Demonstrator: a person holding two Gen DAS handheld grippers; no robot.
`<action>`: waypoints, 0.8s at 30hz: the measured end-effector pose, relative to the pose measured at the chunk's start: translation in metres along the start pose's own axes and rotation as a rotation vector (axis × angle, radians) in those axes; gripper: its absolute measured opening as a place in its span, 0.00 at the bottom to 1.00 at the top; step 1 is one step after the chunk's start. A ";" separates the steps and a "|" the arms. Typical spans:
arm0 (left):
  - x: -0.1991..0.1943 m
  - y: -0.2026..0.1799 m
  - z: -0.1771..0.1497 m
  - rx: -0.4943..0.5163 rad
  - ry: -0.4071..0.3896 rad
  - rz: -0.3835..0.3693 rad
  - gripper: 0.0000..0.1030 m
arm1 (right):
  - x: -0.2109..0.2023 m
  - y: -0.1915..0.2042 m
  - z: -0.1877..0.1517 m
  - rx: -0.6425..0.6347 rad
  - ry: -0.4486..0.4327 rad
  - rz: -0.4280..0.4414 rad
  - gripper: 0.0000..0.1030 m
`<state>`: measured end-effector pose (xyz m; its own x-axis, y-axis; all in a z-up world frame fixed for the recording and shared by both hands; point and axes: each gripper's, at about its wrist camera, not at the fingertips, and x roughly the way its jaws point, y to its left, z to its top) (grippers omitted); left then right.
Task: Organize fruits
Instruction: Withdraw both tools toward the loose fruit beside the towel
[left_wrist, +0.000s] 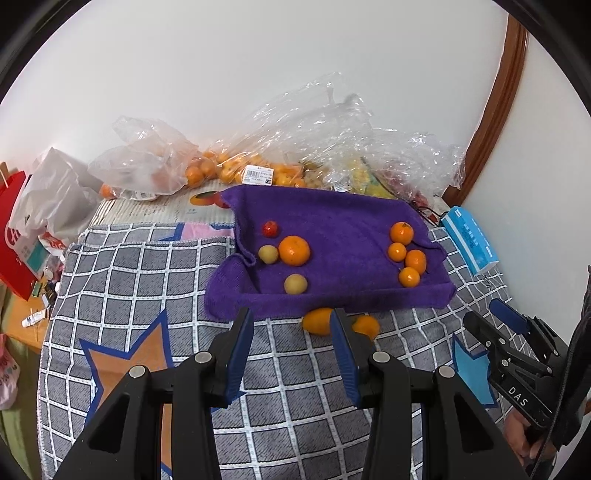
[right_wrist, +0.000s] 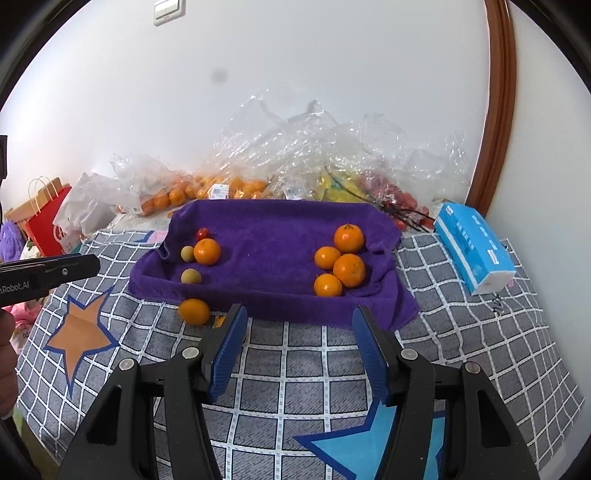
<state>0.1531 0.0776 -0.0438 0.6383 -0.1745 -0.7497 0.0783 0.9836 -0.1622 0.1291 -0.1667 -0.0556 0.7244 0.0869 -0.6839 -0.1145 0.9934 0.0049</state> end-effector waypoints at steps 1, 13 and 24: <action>0.000 0.002 -0.001 -0.001 0.001 0.001 0.39 | 0.001 0.001 -0.001 0.001 0.003 0.000 0.57; 0.015 0.026 -0.010 -0.013 0.041 0.009 0.39 | 0.031 0.026 -0.010 -0.017 0.060 0.029 0.57; 0.040 0.043 -0.009 -0.032 0.078 -0.014 0.39 | 0.065 0.034 -0.013 -0.008 0.117 0.028 0.47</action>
<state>0.1753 0.1130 -0.0863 0.5754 -0.1922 -0.7950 0.0616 0.9794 -0.1922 0.1631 -0.1287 -0.1092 0.6367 0.1050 -0.7639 -0.1393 0.9900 0.0200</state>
